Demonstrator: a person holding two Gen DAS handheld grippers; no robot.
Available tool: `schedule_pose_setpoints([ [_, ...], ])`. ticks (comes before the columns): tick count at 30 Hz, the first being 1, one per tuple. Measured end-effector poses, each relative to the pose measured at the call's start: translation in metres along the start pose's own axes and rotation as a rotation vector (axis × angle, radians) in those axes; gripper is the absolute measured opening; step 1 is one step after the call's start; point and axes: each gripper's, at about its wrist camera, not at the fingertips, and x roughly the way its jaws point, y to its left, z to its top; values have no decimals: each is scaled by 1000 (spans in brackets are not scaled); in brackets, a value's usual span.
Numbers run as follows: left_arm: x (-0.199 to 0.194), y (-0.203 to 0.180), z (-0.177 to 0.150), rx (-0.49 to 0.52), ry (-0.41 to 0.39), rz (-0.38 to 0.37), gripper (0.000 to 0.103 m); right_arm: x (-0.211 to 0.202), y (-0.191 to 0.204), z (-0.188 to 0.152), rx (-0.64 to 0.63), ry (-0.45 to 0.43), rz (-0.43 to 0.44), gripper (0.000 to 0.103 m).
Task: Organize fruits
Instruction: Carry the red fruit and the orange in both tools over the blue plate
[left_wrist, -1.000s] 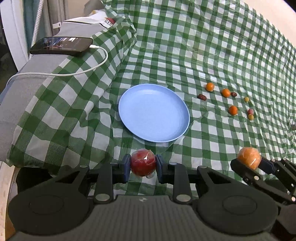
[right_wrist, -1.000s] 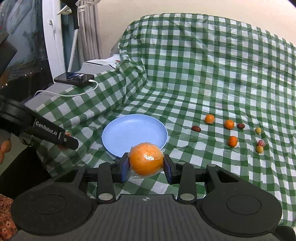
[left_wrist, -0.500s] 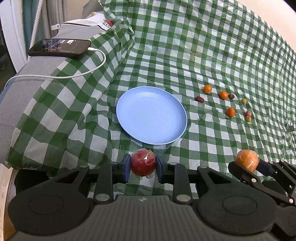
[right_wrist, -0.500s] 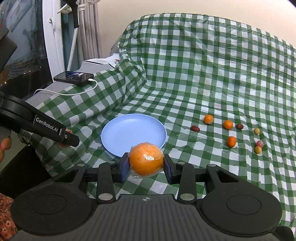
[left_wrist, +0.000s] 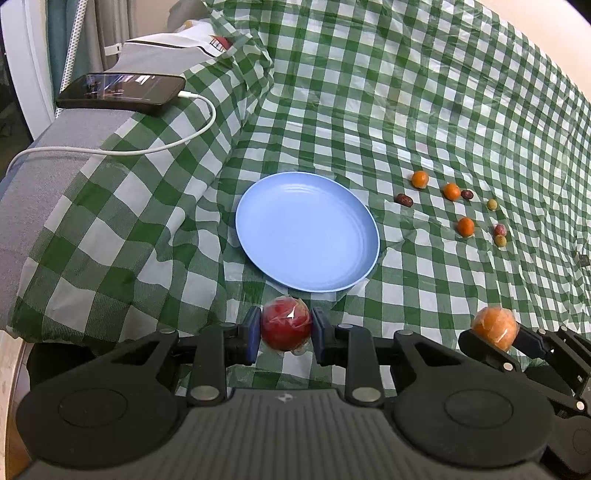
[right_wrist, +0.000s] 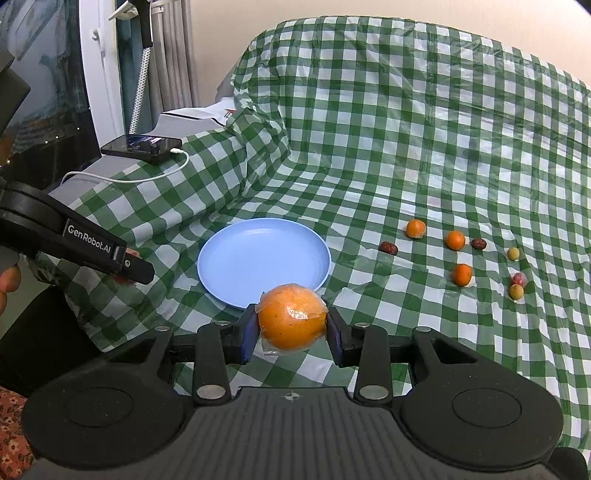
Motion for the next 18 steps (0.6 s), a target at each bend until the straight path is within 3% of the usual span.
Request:
schedule_pose_setpoints([
  [18,39,-8,46,18,5,-9,31,47,5,26,-31,16,22,40],
])
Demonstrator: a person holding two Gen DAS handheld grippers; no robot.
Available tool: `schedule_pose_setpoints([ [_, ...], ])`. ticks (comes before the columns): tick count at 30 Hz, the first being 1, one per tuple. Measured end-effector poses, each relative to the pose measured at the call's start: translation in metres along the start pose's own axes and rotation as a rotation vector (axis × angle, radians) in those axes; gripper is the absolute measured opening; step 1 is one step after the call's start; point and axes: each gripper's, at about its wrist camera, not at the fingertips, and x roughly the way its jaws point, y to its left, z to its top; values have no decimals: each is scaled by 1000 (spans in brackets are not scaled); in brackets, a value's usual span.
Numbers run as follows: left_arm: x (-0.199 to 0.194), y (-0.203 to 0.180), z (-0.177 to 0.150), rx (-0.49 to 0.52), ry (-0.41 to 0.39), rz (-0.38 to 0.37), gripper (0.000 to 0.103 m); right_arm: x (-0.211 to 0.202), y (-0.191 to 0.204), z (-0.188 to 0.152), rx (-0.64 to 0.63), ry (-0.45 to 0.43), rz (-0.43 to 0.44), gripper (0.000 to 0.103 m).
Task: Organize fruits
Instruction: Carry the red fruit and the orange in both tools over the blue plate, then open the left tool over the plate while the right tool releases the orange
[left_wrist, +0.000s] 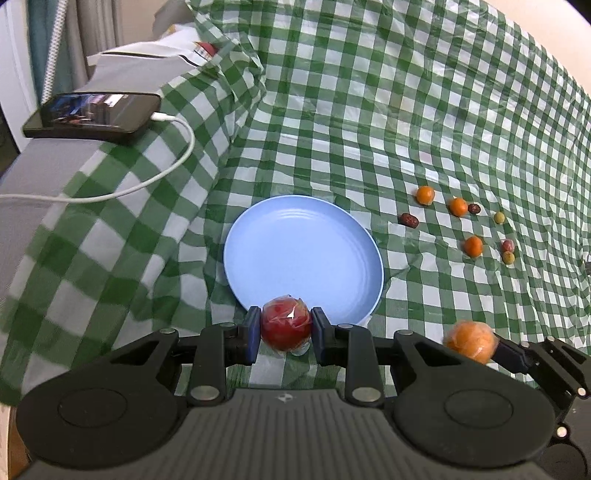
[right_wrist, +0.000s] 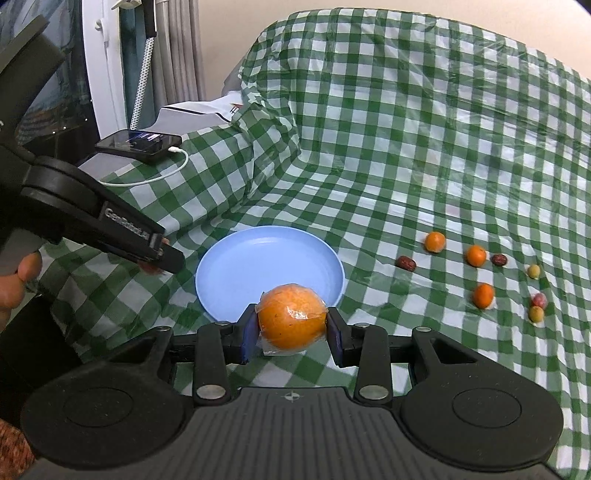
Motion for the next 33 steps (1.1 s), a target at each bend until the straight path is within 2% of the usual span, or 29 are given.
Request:
schedule_pose_setpoints([
  [6,31,-2,15,24,31,20,31,35,-3,9,2,29,-1,40],
  [16,93,-3,34,76,88,60,31,102,-10,9,-12,130,2,40],
  [29,143,-5,41,127,134,93,31,150,-12,7,-60,197,27,40],
  [30,144,-5,42,128,133,89,33,153,-12,9,-64,201,32,40],
  [31,143,-5,43,131,126,76,45,155,-13,11,-68,203,45,41],
  [32,140,-5,44,135,111,62,69,156,-13,13,-70,203,52,45],
  [33,135,-5,45,134,90,56,83,154,-14,16,-73,196,48,58],
])
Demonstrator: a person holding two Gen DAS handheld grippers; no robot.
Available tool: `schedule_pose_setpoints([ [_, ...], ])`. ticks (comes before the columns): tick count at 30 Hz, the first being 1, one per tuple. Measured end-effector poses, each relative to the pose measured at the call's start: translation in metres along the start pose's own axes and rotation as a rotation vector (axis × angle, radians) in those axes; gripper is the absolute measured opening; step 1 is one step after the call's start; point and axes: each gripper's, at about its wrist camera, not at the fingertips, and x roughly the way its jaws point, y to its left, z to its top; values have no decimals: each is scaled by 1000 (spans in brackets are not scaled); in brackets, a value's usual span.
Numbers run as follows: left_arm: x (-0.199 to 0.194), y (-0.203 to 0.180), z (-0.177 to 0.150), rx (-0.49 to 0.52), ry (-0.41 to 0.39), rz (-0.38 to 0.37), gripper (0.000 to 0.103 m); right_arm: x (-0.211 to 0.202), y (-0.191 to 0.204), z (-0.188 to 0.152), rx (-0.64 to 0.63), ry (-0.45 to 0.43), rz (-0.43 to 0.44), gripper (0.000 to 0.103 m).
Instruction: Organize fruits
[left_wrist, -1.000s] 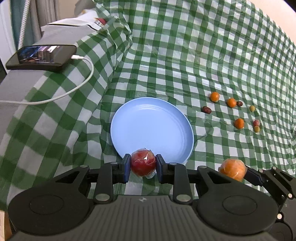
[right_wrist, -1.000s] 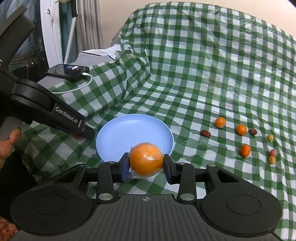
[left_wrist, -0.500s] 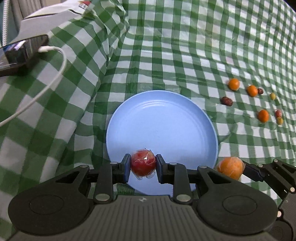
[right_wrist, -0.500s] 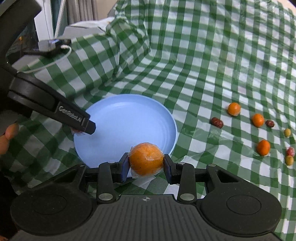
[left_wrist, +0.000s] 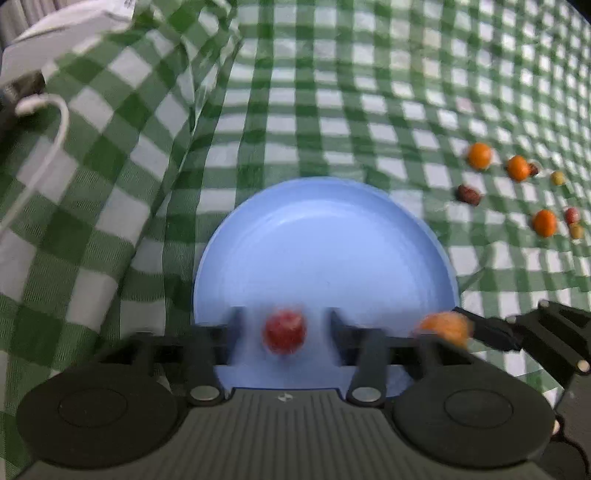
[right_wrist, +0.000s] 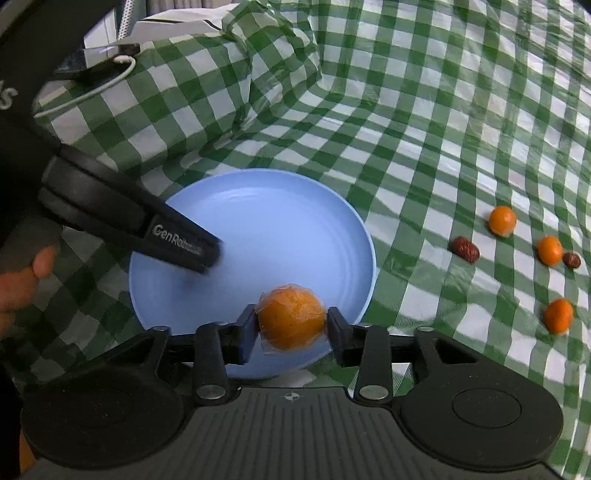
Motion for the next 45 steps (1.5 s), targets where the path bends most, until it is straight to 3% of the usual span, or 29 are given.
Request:
schedule_pose_setpoints([
  [1,-8,1,0,-6,-33,1,101,-5,-1,2,-2,-16,-14,66],
  [3,-24,1,-2,-10,-87,-9,103,-18,-2,3,-9,-41,-29,83],
  [7,-49,2,-17,-1,-88,-14,103,-49,-3,-8,2,-31,-25,93],
  [14,-98,9,-70,-61,-81,41,103,-108,17,-40,67,-16,14,98],
  [19,-128,8,-97,-74,-114,63,103,-139,38,-45,29,-88,-5,100],
  [29,-180,0,-112,-61,-258,85,103,-182,46,-57,52,-188,-51,101],
  [45,-195,-2,-119,-81,-274,77,103,-202,53,-64,55,-230,-73,102],
])
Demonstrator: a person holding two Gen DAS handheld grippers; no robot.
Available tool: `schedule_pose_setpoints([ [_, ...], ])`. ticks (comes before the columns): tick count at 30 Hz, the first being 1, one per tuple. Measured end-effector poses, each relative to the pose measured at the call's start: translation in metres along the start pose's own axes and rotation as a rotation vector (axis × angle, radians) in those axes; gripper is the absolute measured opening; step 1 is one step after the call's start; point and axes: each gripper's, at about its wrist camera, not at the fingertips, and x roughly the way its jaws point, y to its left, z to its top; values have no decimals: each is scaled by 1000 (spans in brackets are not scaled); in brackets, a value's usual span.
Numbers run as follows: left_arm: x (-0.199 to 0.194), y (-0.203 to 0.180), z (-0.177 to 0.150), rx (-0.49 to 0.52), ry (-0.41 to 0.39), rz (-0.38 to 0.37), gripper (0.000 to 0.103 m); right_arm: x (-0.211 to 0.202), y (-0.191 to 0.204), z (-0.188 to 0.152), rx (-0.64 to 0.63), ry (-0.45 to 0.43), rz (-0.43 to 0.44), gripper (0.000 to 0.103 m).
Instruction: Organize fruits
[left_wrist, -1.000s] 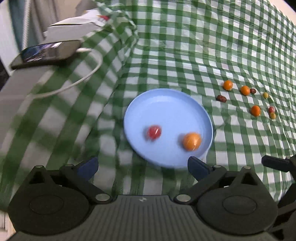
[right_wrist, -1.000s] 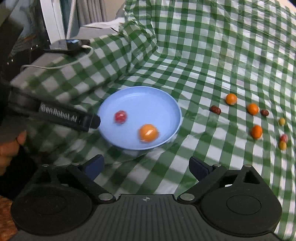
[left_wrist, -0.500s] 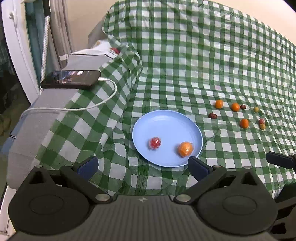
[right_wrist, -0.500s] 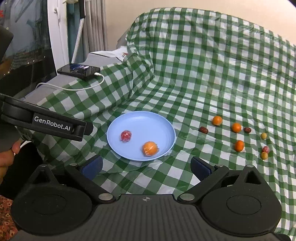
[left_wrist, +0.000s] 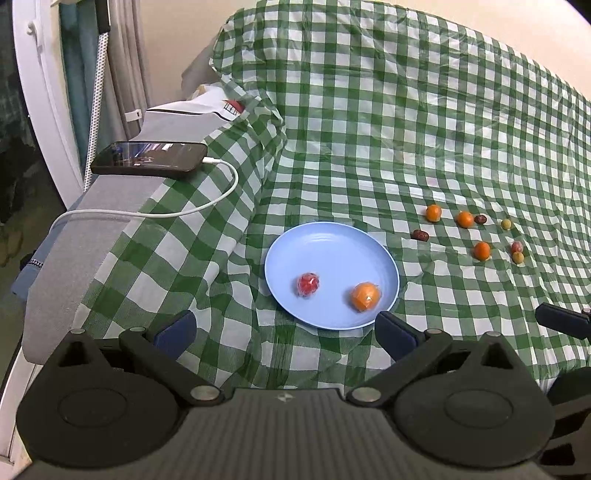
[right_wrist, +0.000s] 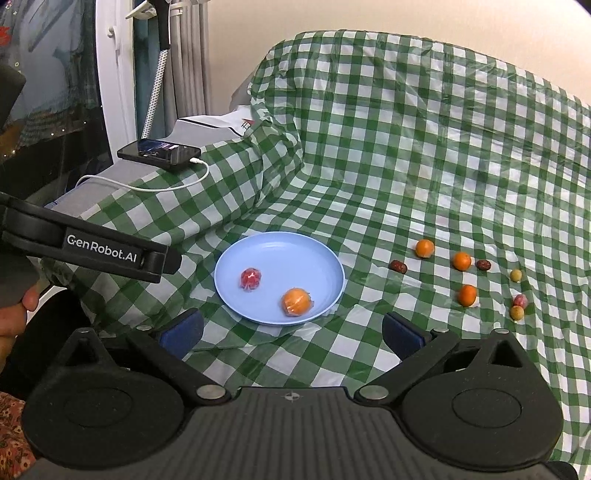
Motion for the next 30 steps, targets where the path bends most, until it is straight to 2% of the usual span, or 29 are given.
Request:
schedule_pose_setpoints([
  [30,12,-2,2,5,34,7,103,15,-4,-1,20,40,16,102],
])
